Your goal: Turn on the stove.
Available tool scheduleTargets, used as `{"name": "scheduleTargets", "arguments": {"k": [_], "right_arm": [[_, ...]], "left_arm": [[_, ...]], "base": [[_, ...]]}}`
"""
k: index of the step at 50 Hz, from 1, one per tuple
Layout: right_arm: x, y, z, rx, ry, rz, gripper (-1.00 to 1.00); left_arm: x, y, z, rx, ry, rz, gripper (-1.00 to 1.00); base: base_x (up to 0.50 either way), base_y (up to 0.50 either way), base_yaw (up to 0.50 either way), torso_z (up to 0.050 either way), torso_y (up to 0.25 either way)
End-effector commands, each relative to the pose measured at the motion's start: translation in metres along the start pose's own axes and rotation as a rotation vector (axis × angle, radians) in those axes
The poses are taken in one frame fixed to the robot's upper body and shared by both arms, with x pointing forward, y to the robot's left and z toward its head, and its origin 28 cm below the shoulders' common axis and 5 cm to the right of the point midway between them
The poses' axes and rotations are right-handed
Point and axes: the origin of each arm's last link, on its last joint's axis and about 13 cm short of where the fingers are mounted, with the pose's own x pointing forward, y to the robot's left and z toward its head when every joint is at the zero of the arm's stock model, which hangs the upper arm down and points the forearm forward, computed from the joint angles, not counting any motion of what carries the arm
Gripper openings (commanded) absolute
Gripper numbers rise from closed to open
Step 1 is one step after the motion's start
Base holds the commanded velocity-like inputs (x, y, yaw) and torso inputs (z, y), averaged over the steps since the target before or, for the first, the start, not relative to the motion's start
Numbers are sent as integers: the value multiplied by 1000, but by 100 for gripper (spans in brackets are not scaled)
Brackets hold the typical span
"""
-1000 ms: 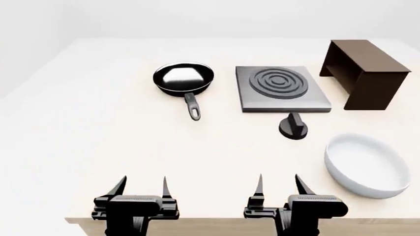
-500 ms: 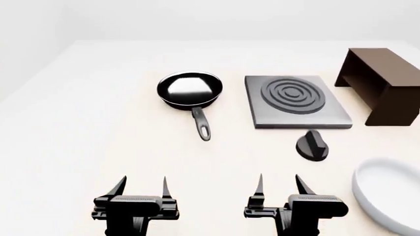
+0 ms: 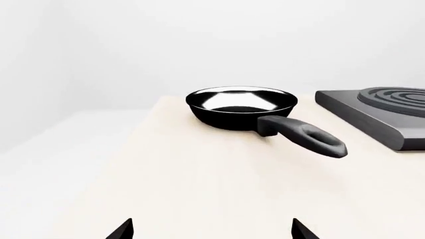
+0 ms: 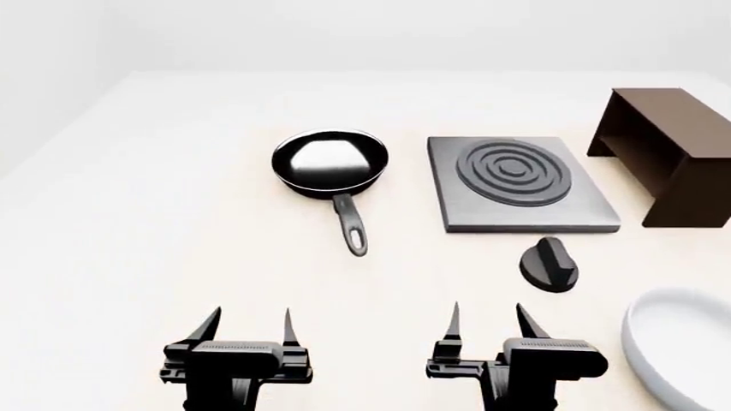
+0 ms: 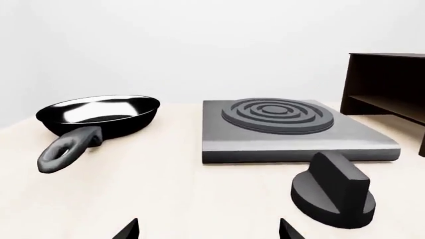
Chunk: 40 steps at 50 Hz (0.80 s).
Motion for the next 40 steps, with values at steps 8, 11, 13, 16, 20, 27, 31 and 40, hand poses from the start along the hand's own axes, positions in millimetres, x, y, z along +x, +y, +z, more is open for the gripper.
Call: {"name": "scheduleTargets", "arguments": {"k": [8,11,13,16,20,27,31,40], "right_arm": [[0,0,0,5,-2,-4,100],[4,-1,1,18,6,-8,100],[8,-3,3,30,8,-27,100],[44,-16,20,36,38,-66,100],[61,-20,22,47,67,-71,100],[131,-26,41,181,14,-4,100],[120,-36,-9,185,263,-66,100],[123,-36,-13,195,281,-69,100]], "left_arm": [[0,0,-1,1,0,-2,100],[1,0,0,0,2,-2,100],[2,0,-1,0,3,-1,100],[2,-1,-2,2,10,-5,100],[1,-2,-1,3,9,-6,100],[2,-3,-2,6,10,-10,100],[2,-2,-2,5,11,-9,100],[2,-2,-3,5,9,-8,100]], "base": [[89,4,0,0,0],[0,0,0,0,0],[0,0,0,0,0],[0,0,0,0,0],[0,0,0,0,0],[0,0,0,0,0],[0,0,0,0,0],[0,0,0,0,0]]}}
